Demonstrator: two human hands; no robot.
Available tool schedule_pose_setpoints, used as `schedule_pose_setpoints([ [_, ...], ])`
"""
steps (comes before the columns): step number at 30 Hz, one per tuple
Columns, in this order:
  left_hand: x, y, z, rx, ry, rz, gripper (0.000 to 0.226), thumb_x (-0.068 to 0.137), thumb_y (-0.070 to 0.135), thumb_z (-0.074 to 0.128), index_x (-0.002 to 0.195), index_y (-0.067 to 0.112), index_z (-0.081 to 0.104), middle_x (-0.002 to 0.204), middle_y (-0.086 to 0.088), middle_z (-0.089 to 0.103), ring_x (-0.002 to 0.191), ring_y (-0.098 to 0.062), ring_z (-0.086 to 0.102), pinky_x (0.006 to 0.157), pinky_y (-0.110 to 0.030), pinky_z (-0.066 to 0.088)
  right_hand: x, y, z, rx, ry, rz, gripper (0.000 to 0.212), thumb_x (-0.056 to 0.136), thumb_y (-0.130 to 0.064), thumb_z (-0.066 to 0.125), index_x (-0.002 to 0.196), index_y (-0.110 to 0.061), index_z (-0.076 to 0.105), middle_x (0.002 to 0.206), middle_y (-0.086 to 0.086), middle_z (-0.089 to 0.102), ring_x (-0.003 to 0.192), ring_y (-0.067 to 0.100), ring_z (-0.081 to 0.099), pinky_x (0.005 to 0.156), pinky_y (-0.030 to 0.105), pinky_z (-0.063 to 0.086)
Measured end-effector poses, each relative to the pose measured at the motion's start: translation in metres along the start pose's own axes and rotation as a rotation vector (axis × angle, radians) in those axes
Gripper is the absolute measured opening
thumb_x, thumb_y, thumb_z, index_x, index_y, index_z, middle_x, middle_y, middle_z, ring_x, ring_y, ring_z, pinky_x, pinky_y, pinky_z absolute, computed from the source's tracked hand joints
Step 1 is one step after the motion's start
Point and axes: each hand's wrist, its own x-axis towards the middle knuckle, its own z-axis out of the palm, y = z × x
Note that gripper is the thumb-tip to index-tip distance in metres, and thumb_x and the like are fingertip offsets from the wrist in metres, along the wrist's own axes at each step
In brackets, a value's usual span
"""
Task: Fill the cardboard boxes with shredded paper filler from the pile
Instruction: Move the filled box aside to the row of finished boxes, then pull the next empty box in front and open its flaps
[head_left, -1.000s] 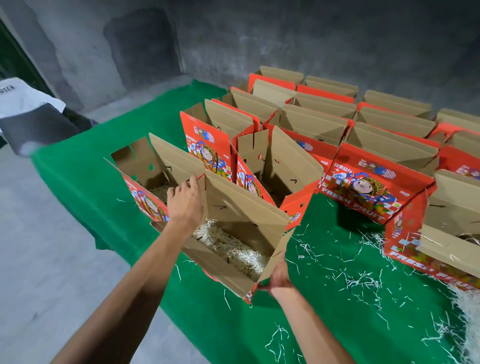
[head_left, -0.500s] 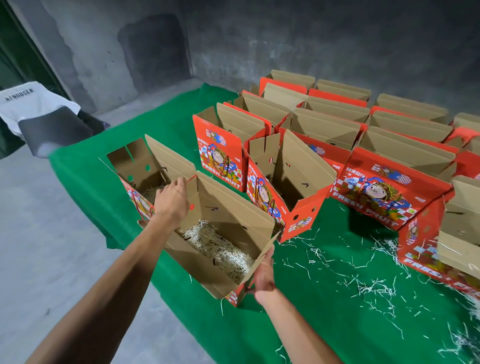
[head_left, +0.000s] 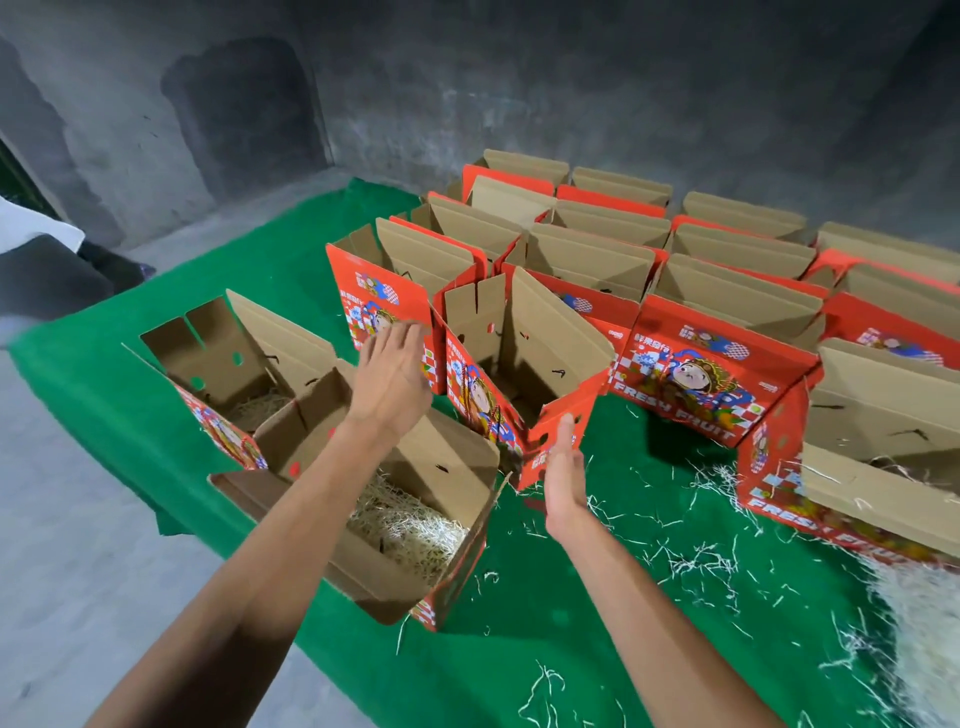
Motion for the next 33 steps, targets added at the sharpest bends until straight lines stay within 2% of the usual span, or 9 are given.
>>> schedule_pose_setpoints([
  [3,0.015,0.041,0.011,-0.051,-0.117,0.136,0.053,0.089,0.008,0.056,0.139,0.018,0.046,0.144,-0.002,0.046,0.138,-0.021,0.035,0.117,-0.042,0.024,0.019,-0.032,-0.007,-0.094,0.072,-0.033,0.073,0.077,-0.084,0.049,0.1,-0.016,0.055,0.092,0.002,0.063,0.093,0.021,0.064,0.092,0.046,0.052],
  [4,0.019,0.052,0.016,-0.03,-0.175,0.166,0.052,0.09,0.009,0.055,0.14,0.021,0.046,0.145,0.0,0.045,0.139,-0.02,0.034,0.118,-0.042,0.023,0.024,-0.04,-0.008,-0.156,0.088,-0.037,0.069,0.079,-0.081,0.051,0.097,-0.015,0.054,0.087,0.002,0.06,0.092,0.023,0.065,0.097,0.051,0.042],
  [6,0.027,0.068,0.027,0.053,-0.303,0.216,0.058,0.09,0.011,0.056,0.145,0.025,0.041,0.151,0.003,0.039,0.144,-0.019,0.028,0.12,-0.046,0.02,0.034,-0.052,-0.008,-0.251,0.099,-0.029,0.06,0.086,-0.07,0.054,0.097,-0.011,0.052,0.087,0.004,0.059,0.085,0.025,0.065,0.07,0.033,0.05],
  [12,0.054,0.09,0.046,0.159,-0.495,0.299,0.047,0.088,0.011,0.061,0.129,0.034,0.06,0.143,0.003,0.049,0.136,-0.021,0.037,0.118,-0.045,0.02,0.061,-0.065,-0.014,-0.346,0.112,0.016,0.023,0.092,-0.022,0.047,0.101,-0.003,0.056,0.1,0.02,0.068,0.079,0.03,0.071,0.074,0.045,0.062],
  [15,0.058,0.098,0.054,0.202,-0.5,0.297,0.033,0.092,0.019,0.057,0.117,0.037,0.068,0.131,0.004,0.059,0.128,-0.019,0.046,0.118,-0.043,0.018,0.065,-0.07,-0.028,-0.268,0.116,0.039,0.015,0.092,-0.014,0.043,0.097,-0.004,0.053,0.086,0.022,0.067,0.055,0.027,0.07,0.056,0.039,0.061],
  [20,0.049,0.136,0.063,0.15,-0.575,0.386,0.039,0.085,0.061,0.062,0.114,0.035,0.069,0.115,0.005,0.07,0.11,-0.018,0.062,0.109,-0.039,0.034,0.065,-0.076,-0.086,-0.358,0.152,-0.002,0.021,0.087,-0.016,0.048,0.101,-0.003,0.055,0.095,0.023,0.069,0.075,0.036,0.073,0.071,0.051,0.062],
  [26,0.027,0.213,0.069,-0.106,-0.821,0.456,0.079,0.061,0.102,0.035,0.105,0.043,0.063,0.114,0.009,0.066,0.098,-0.017,0.061,0.086,-0.036,0.049,0.038,-0.083,-0.202,-0.558,0.252,-0.059,0.019,0.085,-0.018,0.06,0.087,0.0,0.067,0.077,0.017,0.072,0.061,0.03,0.073,0.059,0.04,0.062],
  [30,0.022,0.263,0.08,-0.229,-0.817,0.513,0.082,0.072,0.097,0.031,0.134,0.044,0.043,0.137,0.012,0.053,0.11,-0.012,0.06,0.095,-0.043,0.049,0.009,-0.08,-0.277,-0.586,0.273,-0.106,0.011,0.09,-0.015,0.068,0.083,-0.007,0.068,0.073,0.005,0.072,0.058,0.011,0.069,0.047,0.023,0.055],
  [33,0.028,0.302,0.091,-0.203,-0.63,0.648,0.059,0.094,0.057,0.051,0.145,0.033,0.034,0.151,0.008,0.034,0.125,-0.019,0.054,0.099,-0.046,0.049,-0.015,-0.072,-0.322,-0.606,0.293,-0.078,0.028,0.09,-0.021,0.07,0.065,-0.009,0.063,0.057,0.001,0.067,0.053,0.009,0.064,0.053,0.025,0.056],
])
